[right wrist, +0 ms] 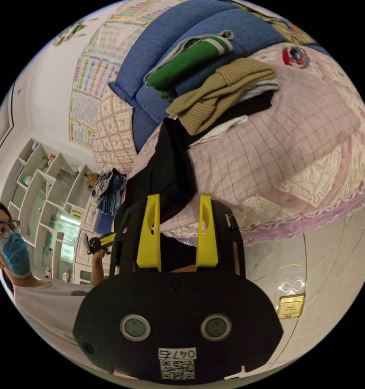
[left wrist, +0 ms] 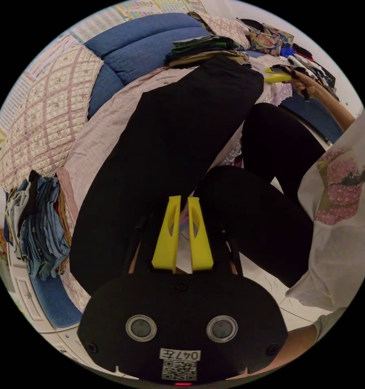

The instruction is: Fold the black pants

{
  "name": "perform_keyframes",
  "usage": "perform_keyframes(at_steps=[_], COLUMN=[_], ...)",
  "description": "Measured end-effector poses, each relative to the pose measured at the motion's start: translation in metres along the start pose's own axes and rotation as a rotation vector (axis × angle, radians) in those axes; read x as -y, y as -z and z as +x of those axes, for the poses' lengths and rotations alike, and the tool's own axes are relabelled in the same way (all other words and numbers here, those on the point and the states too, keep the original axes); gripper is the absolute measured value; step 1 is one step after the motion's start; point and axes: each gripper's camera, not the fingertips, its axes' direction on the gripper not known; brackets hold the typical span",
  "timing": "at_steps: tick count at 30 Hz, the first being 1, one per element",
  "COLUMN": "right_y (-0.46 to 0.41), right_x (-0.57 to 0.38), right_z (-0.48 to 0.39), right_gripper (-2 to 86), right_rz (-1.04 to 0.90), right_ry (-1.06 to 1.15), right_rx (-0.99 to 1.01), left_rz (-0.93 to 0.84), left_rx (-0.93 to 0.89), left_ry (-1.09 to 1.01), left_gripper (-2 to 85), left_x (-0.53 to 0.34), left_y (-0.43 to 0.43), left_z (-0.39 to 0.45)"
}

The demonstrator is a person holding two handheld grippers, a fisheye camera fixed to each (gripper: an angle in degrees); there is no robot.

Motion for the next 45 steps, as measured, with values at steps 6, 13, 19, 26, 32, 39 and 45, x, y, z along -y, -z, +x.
perform_keyframes(at_steps=[6,13,19,26,32,39,45], right_y=[0.037,0.108,0.204,0.239,0.334,0.359,0.240], right_x=[0.010,0.060,0.084,0.109,0.163,0.297,0.442], right_z=[-0.027,-0.147,-0.274,-0.237,-0.311,-0.558,-0.738], right_gripper=[4.5,-0.2,-0.4,-0.2,7.7,2.9,3.5], right_rz=[0.056,0.080,0.206,0.048,0.130,0.072,-0.439], right_ry=[-0.030,0.173,0.395,0.078,0.040,0.676,1.263], right_rx=[0.106,-0.047,-0.249,-0.329,-0.446,-0.400,-0.107], left_rz=[0.290,0.277,0.158,0.240,0.476,0.619,0.647], left_rx=[-0.125,0.061,0.159,0.107,0.147,0.188,-0.369], left_ry=[0.144,0.359,0.484,0.478,0.658,0.918,0.667], left_gripper=[4.6,1.1,-0.3,-0.5,-0.8,-1.0,-1.0], left_x=[-0.013,0.034,0.072,0.076,0.024,-0.034,0.106], left_y=[0.051,0.045,-0.007,-0.009,0.057,0.132,0.140], left_z=[-0.062,-0.127,-0.184,-0.220,-0.246,-0.268,-0.296])
